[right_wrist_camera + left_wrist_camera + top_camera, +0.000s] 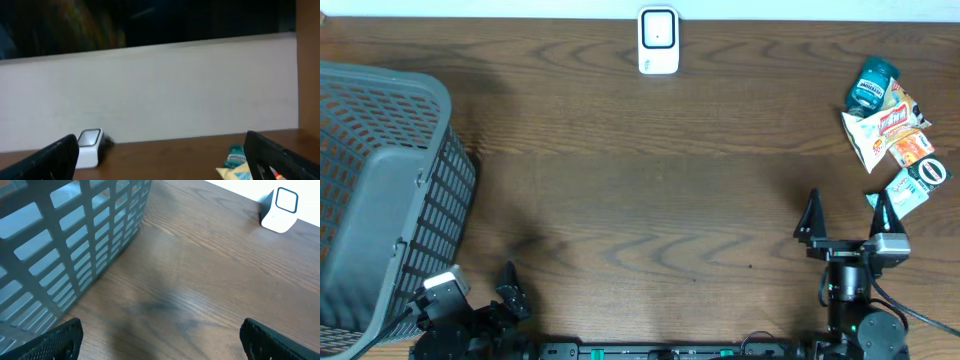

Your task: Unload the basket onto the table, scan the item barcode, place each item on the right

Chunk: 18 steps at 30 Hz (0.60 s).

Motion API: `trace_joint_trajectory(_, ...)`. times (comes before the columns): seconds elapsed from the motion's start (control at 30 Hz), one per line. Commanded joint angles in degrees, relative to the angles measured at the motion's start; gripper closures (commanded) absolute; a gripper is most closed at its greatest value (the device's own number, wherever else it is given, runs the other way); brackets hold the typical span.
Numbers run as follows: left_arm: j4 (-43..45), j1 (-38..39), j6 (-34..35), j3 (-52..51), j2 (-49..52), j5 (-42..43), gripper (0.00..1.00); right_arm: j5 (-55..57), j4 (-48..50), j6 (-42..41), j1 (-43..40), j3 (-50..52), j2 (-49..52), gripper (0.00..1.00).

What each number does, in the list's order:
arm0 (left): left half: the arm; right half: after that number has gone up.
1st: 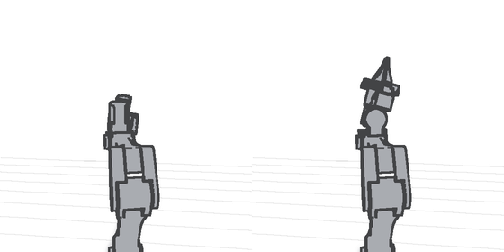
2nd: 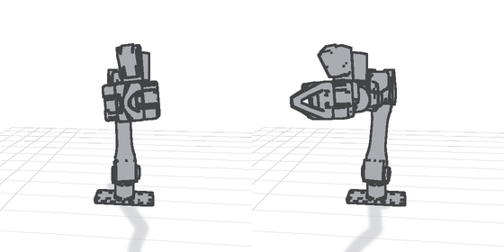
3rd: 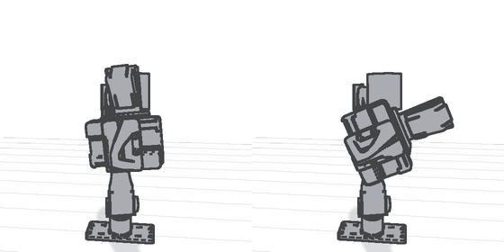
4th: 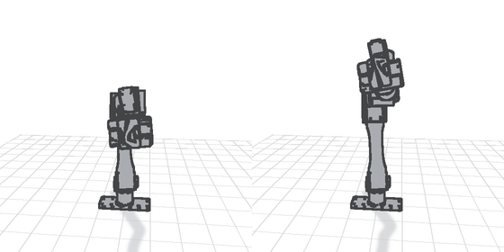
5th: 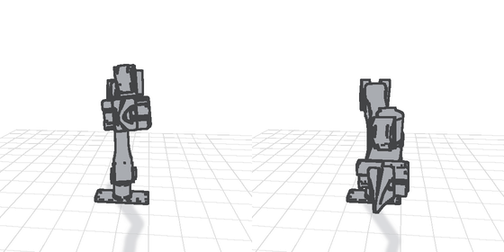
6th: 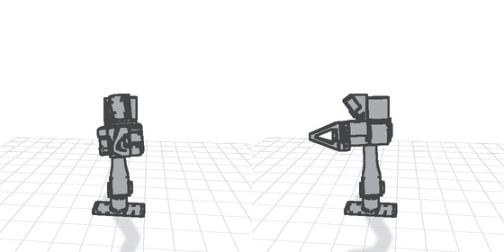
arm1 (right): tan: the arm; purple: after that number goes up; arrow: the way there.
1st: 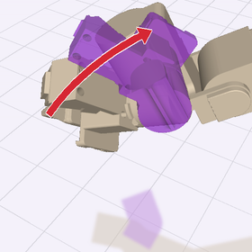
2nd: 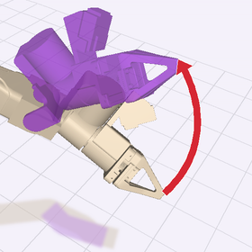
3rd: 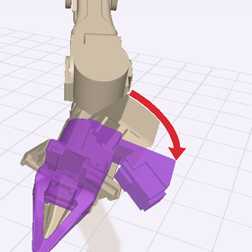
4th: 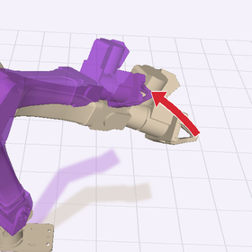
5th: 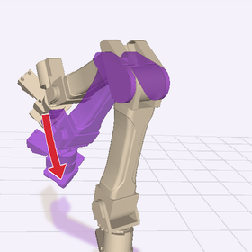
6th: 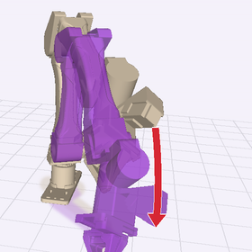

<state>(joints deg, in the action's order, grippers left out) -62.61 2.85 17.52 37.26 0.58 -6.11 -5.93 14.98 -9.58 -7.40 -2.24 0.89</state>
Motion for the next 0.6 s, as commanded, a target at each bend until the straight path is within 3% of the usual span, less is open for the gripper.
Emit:
trace_joint_trajectory(0.0, 0.1, 0.2, -0.9, 0.3, -0.3, 0.1, 0.01, 2.4, -3.1, -3.7, -0.4, 1.9, -0.6, 0.01)
trace_joint_trajectory(0.27, 0.1, 0.2, -0.9, 0.3, -0.3, 0.1, 0.01, 2.6, -18.6, -3.7, -0.4, 1.9, -0.6, 0.01)
trace_joint_trajectory(0.57, 0.1, 0.2, -0.9, 0.3, -0.3, 0.1, 0.01, 2.6, -19.1, -3.7, -0.4, 1.9, -0.6, 0.01)
